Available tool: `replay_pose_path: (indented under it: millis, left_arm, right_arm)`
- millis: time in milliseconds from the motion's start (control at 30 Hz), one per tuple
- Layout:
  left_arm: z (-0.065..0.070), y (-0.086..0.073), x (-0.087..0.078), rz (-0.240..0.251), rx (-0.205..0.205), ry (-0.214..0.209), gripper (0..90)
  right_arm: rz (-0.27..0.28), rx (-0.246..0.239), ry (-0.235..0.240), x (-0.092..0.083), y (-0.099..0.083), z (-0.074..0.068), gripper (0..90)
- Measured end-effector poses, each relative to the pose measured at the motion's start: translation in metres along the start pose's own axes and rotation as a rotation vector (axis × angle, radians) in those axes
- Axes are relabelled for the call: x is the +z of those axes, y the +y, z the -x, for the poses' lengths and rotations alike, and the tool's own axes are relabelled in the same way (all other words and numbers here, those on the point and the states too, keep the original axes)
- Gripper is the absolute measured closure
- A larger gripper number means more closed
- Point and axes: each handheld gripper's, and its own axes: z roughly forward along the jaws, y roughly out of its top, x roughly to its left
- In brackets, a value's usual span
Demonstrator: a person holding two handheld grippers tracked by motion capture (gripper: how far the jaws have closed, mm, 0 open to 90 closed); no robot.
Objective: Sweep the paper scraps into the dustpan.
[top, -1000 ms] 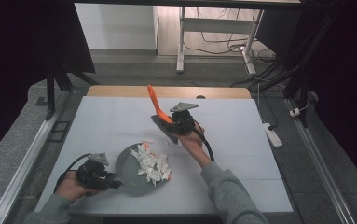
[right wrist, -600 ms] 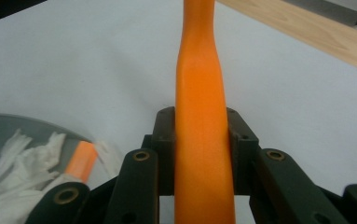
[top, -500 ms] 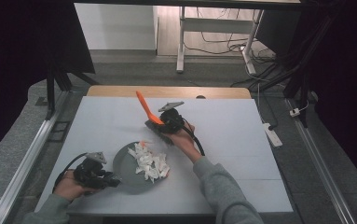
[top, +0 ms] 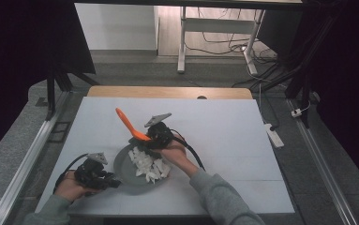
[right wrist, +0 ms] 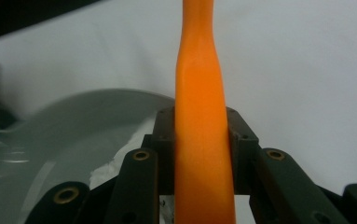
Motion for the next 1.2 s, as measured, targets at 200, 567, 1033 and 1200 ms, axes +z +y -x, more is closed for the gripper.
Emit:
replay_pose_path:
  millis: [200, 567, 1033, 1200]
  left_arm:
    - [0.001, 0.000, 0.000, 0.000, 0.000, 0.004, 61.7]
    - [0.000, 0.000, 0.001, -0.004, -0.001, 0.000, 61.7]
    - [-0.001, 0.000, 0.002, -0.003, 0.000, -0.002, 61.7]
    - [0.000, -0.001, 0.002, -0.005, 0.001, 0.000, 61.7]
  right_arm:
    - [0.132, 0.009, -0.043, -0.028, 0.010, 0.004, 69.8]
    - [0.087, 0.085, -0.177, -0.029, 0.000, 0.045, 69.8]
    - [0.031, 0.019, 0.021, 0.001, 0.002, -0.001, 69.8]
    - [0.141, -0.019, -0.004, -0.028, 0.008, -0.011, 69.8]
